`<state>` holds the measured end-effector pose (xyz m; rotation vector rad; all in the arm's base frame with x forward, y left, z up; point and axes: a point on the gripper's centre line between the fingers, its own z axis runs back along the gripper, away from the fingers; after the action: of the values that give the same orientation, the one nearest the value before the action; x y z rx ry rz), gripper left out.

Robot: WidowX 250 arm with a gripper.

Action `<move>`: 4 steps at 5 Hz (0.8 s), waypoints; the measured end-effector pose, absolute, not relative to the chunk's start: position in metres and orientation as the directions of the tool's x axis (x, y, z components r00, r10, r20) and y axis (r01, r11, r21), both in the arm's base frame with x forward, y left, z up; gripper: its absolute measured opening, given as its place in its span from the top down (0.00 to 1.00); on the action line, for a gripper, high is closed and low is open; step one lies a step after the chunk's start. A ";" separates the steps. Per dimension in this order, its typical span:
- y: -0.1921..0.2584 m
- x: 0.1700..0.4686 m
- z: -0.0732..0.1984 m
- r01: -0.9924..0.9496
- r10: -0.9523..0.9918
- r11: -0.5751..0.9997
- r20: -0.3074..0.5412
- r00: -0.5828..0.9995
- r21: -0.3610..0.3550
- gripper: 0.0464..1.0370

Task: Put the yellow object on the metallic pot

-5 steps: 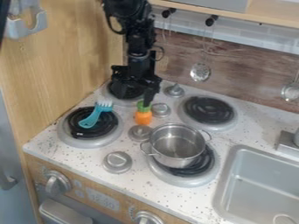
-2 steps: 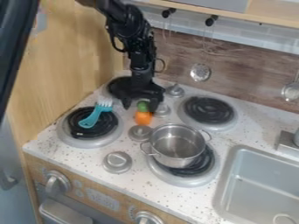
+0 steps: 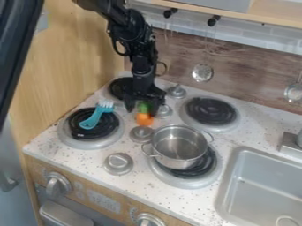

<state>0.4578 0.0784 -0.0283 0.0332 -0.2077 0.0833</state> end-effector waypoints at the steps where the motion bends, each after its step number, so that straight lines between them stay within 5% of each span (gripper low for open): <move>1: 0.076 0.454 -0.029 -0.072 0.066 0.997 0.210 0.975 0.024 0.45; 4: 0.004 0.423 0.037 0.158 -0.150 0.987 0.255 0.955 -0.010 0.45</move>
<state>0.4227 0.0044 0.0367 -0.0304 -0.2565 -0.1562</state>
